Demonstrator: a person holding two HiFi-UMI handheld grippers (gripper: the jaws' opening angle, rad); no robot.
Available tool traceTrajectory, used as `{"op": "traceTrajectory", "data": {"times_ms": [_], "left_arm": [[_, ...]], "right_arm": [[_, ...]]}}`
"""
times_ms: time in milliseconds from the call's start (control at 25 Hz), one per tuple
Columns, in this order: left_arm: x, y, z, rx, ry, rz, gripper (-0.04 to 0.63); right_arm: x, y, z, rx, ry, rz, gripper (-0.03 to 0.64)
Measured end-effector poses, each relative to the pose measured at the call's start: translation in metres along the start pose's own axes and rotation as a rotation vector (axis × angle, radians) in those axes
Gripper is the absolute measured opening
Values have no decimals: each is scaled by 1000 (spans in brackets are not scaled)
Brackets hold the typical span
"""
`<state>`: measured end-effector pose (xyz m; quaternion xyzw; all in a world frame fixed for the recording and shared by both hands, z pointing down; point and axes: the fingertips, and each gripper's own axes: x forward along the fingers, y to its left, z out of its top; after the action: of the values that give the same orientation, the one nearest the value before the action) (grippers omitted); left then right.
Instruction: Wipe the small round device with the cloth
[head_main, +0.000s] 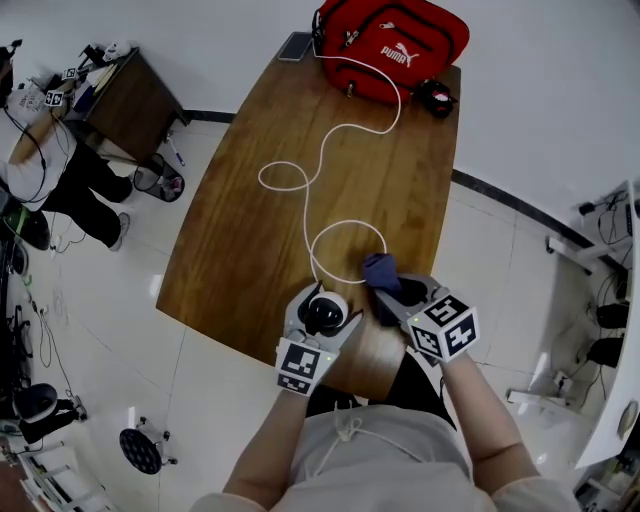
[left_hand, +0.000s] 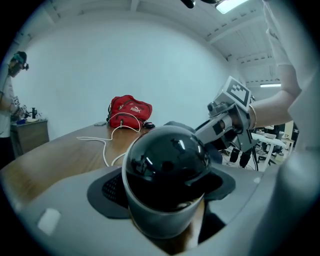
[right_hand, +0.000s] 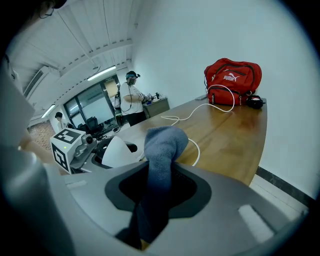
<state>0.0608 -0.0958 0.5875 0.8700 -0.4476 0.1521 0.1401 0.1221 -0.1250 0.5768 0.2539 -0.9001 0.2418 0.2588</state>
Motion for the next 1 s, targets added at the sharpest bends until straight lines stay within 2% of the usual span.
{"op": "traceTrajectory", "data": {"times_ms": [120,240,680,880,1000], "left_arm": [[-1,-3,1,-23,30,-16,392],[-10,-10,24,-26,28,-36,390],[-63,3,195,-39,-199,-88,387],[-84,10,242,8,-249,-95,387],[-88,13,256,-17,-260,-106,387]], "right_arm": [[-4,-3,2,-13,13,0,110],[-13,-4,8,-7,25,5,110],[-40,44,76,-83,-1,47,110],[-41,86,105,-132,-42,63,110],[-45,105,128,-166,-101,72,110]]}}
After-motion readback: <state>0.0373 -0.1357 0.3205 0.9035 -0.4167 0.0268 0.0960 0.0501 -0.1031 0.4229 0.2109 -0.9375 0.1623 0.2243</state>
